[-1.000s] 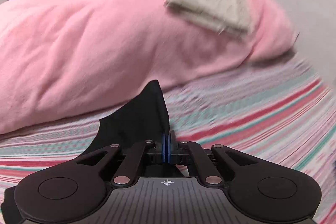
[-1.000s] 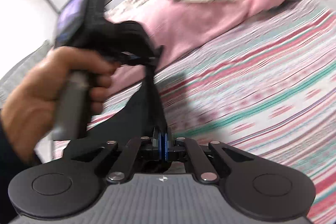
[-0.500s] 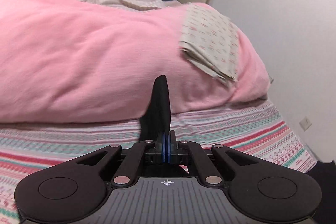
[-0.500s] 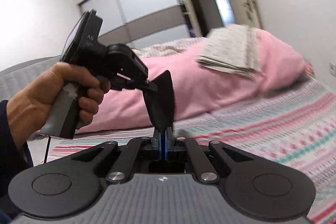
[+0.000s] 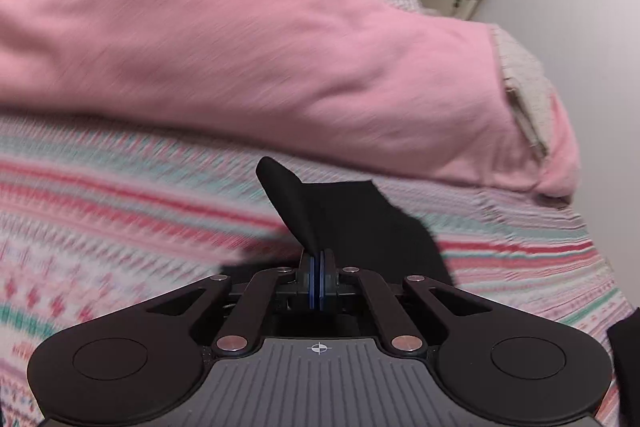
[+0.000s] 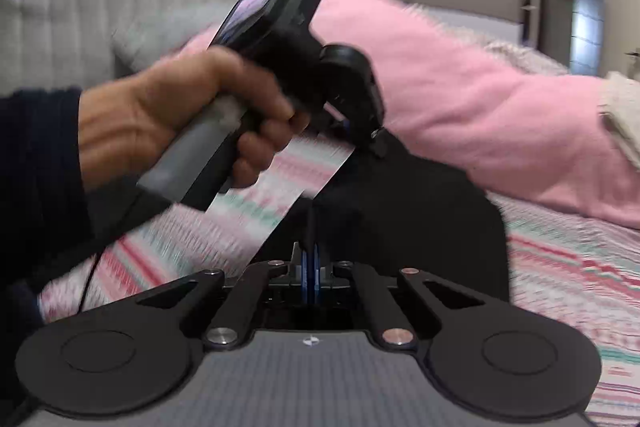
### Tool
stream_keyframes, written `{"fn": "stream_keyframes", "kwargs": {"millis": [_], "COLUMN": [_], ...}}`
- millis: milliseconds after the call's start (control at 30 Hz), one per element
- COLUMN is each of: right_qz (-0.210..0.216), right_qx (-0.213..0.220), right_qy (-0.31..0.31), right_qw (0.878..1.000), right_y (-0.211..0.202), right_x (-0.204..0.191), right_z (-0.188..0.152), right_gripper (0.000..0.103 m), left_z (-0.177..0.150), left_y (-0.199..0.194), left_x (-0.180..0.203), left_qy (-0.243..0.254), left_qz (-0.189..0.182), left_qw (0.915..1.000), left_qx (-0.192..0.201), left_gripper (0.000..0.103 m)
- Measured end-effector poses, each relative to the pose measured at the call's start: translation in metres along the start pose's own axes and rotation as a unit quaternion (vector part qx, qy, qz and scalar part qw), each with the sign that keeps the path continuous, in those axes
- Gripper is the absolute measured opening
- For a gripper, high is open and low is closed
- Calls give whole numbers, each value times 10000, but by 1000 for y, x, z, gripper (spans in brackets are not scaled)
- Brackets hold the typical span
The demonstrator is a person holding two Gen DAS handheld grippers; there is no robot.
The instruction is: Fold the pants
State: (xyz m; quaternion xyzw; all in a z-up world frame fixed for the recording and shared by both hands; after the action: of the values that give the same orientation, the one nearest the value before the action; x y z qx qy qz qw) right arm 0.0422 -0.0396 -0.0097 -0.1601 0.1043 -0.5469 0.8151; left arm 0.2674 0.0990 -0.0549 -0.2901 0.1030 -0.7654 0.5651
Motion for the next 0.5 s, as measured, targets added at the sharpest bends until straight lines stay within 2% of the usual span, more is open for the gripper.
{"fn": "stream_keyframes", "kwargs": {"millis": [100,133,233,400,500], "right_qz": [164,198,251,256,286], "right_qx": [-329,-376,-375,-428,-539], "right_qy": [-197,-253,-304,-216,-97], "right_qw": [9991,9988,9985,9985,9981], "right_y": [12,15,19,21,24], "right_x": [-20,-24,-31,-26,-29], "right_z": [-12,-14,-13,-12,-16], "right_gripper": [20,20,20,20,21], "left_z": [-11,-9,-6,-18,-23], "left_y": [6,5,1,10,11], "left_x": [-22,-24,-27,-38,-42], "left_qy": [-48,-40,-64,-53,-160], "left_qz": [150,135,130,320,427], "left_qw": [9996,9997,9999,9990,9985], "left_qx": [-224,-187,-87,-315,-302], "left_gripper": [0,0,0,1,4]}}
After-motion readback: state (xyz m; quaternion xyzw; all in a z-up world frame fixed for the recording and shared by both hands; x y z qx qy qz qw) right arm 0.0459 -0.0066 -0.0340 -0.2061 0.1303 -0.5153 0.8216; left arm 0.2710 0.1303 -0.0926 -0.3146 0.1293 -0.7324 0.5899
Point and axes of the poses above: each gripper's, at about its wrist camera, not at the fingertips, and y roughly the way its jaws point, x to its right, z to its top, the point moved 2 cm from there along y, roughly the way its jaws point, and after that the axes turned 14 degrees about x, right-handed, at the moved point
